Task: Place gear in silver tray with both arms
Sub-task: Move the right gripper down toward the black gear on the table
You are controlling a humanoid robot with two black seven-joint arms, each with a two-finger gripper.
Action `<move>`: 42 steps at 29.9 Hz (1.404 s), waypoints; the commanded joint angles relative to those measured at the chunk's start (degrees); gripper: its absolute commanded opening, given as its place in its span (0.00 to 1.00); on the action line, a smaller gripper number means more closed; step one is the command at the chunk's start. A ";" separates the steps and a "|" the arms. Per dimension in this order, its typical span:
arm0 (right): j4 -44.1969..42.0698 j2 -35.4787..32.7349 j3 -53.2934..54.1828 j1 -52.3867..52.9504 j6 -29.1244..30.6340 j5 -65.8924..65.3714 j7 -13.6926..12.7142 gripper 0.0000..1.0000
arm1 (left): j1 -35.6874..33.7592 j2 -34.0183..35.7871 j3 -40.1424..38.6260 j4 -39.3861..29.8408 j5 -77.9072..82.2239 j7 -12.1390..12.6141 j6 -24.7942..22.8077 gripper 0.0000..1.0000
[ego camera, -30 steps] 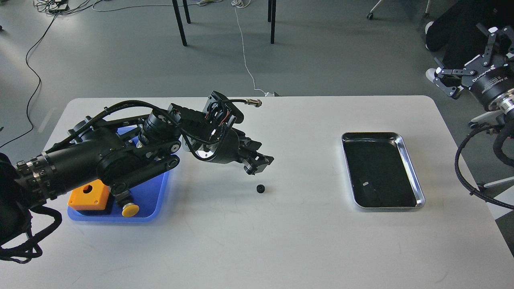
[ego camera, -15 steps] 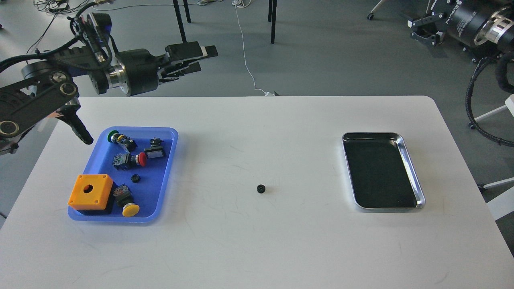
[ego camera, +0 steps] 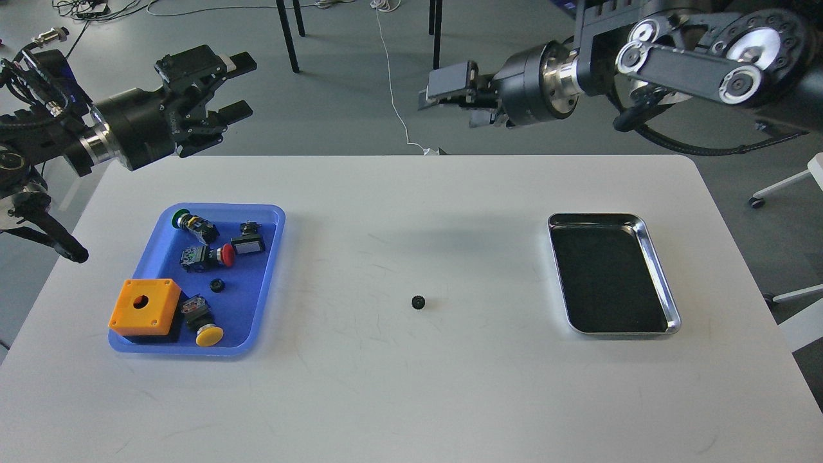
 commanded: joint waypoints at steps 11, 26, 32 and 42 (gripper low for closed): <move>4.36 15.20 -17.60 -1.76 -0.02 -26.46 6.89 0.93 | 0.05 1.57 0.76 1.20 1.96 0.03 0.01 0.91; -2.59 15.20 -15.77 -9.40 -0.02 -22.96 13.04 0.84 | -0.13 1.40 0.67 0.49 1.87 0.03 0.01 0.91; -2.76 15.20 -14.27 -12.48 -2.09 -22.77 13.92 0.85 | -0.30 1.22 0.76 0.23 1.96 0.30 0.01 0.91; -2.94 15.20 -14.18 -16.96 -12.63 -23.12 13.92 0.79 | -0.48 1.22 0.76 0.14 1.96 0.38 0.01 0.91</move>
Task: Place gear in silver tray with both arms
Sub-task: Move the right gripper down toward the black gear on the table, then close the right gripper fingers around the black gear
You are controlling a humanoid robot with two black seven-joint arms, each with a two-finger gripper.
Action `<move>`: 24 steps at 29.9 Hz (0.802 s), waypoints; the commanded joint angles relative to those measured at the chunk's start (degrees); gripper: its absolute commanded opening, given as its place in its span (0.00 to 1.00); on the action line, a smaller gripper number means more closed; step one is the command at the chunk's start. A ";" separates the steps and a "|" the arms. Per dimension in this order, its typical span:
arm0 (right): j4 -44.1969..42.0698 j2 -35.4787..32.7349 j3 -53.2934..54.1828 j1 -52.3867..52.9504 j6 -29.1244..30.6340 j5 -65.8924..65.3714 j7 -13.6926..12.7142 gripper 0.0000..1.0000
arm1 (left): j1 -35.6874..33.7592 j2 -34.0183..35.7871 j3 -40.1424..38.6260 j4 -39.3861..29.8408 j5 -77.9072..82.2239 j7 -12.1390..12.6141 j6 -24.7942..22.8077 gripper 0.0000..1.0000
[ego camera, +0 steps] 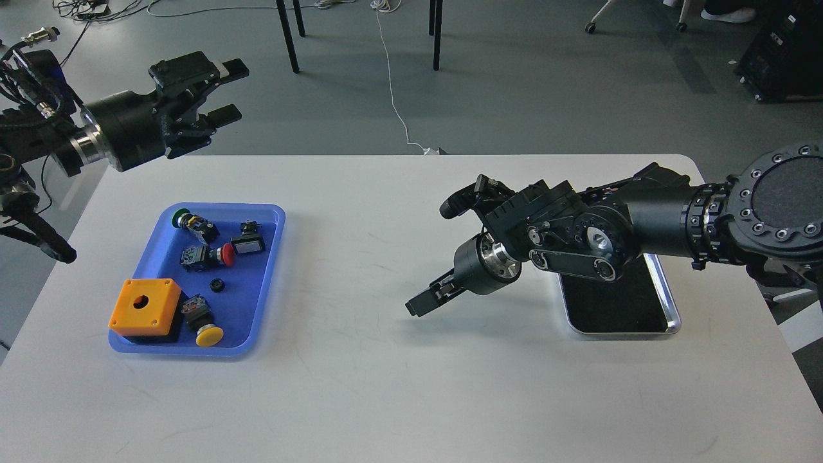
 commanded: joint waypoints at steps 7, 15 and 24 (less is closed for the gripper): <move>-0.22 0.00 0.21 -3.02 -6.48 -0.09 0.00 0.70 | -0.09 0.39 0.01 -0.97 0.01 0.09 0.00 0.91; -2.94 0.00 1.88 -6.36 -10.77 -0.18 0.00 0.63 | -0.36 0.48 -0.07 -1.94 0.01 0.09 0.00 0.91; -3.39 0.00 1.88 -7.77 -15.44 -0.27 0.00 0.63 | -0.53 0.48 -0.07 -2.56 0.10 0.27 0.00 0.91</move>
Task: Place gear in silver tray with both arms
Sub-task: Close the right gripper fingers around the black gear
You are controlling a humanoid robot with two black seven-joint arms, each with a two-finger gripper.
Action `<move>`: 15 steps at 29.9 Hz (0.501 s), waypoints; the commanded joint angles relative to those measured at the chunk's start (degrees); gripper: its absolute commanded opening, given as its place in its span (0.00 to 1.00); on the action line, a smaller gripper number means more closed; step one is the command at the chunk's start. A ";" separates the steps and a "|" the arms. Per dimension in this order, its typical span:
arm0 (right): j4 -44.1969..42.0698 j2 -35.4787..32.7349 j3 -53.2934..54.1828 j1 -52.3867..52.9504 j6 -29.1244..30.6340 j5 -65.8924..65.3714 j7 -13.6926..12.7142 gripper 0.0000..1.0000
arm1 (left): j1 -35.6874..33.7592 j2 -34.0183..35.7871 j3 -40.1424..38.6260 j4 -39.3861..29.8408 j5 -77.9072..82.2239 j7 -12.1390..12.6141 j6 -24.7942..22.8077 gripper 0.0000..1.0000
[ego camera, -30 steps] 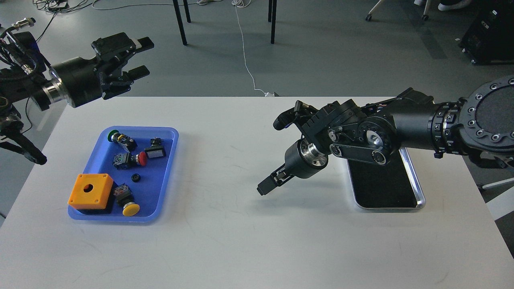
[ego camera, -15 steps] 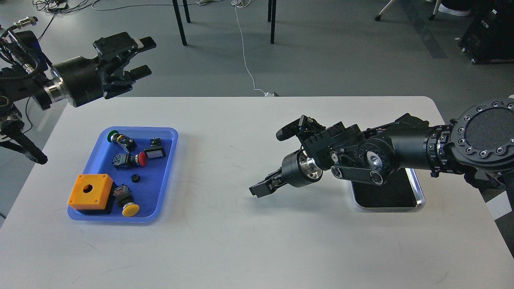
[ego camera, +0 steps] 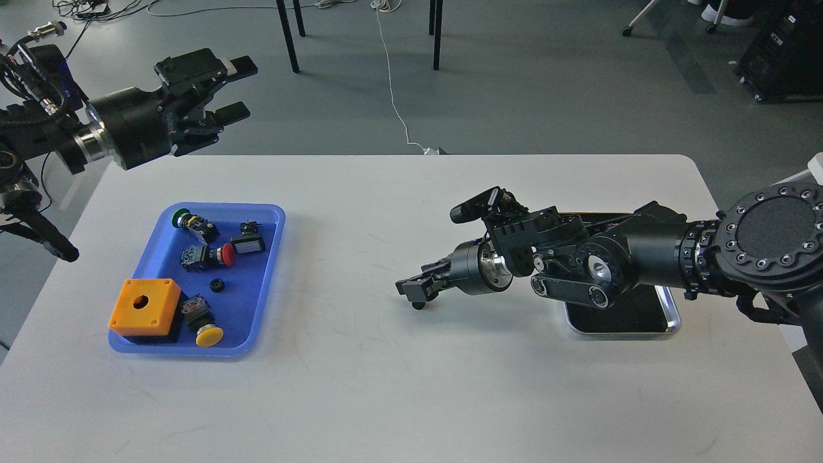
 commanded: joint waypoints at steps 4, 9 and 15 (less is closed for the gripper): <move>0.26 0.00 0.00 -0.42 -0.68 -0.16 -0.01 0.63 | -0.02 0.07 0.02 -0.01 0.03 0.04 0.00 0.91; 0.43 0.00 -0.09 -0.42 -0.68 -0.42 0.08 0.63 | -0.02 0.07 0.02 -0.01 0.03 0.04 0.00 0.91; 0.35 0.00 -0.35 -0.95 -0.59 -4.89 0.08 0.63 | -0.02 0.15 0.02 -0.01 0.03 -0.05 0.00 0.91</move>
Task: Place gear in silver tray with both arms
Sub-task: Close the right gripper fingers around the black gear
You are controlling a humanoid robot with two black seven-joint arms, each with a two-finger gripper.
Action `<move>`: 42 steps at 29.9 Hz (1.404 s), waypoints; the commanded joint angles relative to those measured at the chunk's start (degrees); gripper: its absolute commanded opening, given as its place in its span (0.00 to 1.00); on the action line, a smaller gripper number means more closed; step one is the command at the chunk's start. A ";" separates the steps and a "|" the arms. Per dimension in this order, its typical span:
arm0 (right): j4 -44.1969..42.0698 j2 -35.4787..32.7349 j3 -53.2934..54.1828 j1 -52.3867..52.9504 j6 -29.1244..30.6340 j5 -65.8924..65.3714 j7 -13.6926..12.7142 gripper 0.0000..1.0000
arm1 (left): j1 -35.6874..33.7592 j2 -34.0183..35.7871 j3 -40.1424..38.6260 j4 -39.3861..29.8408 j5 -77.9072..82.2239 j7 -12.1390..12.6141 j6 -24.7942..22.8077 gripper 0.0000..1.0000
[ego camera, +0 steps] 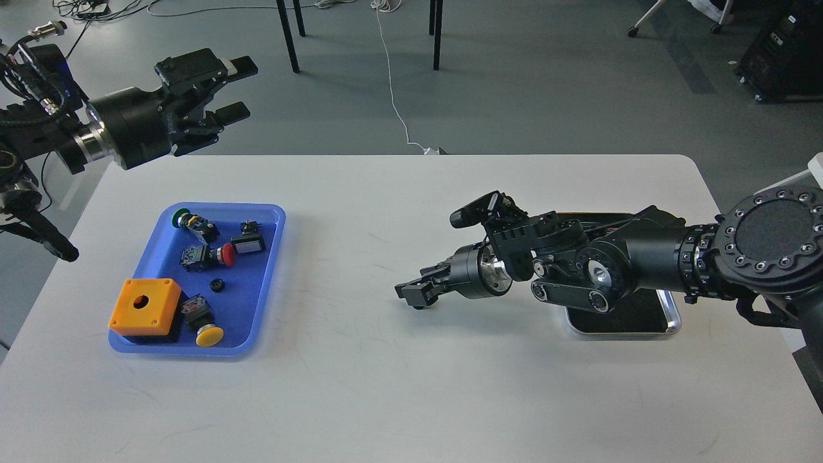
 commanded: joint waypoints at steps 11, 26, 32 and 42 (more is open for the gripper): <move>-0.26 0.00 -0.29 -1.46 -2.10 -7.18 0.00 0.62 | 0.07 -0.13 0.02 0.00 0.00 0.01 0.00 0.91; -0.35 0.00 -0.29 -3.49 -7.38 -8.95 1.93 0.59 | 0.07 -0.04 0.10 -0.26 0.00 0.01 0.00 0.91; -0.35 0.00 -0.29 -4.02 -7.38 -9.04 2.02 0.58 | 0.07 -0.04 0.02 -0.35 0.00 0.01 0.00 0.91; -0.35 0.00 -0.47 -4.02 -6.94 -10.10 1.93 0.49 | -0.01 -0.04 0.02 -0.35 0.00 0.01 0.00 0.91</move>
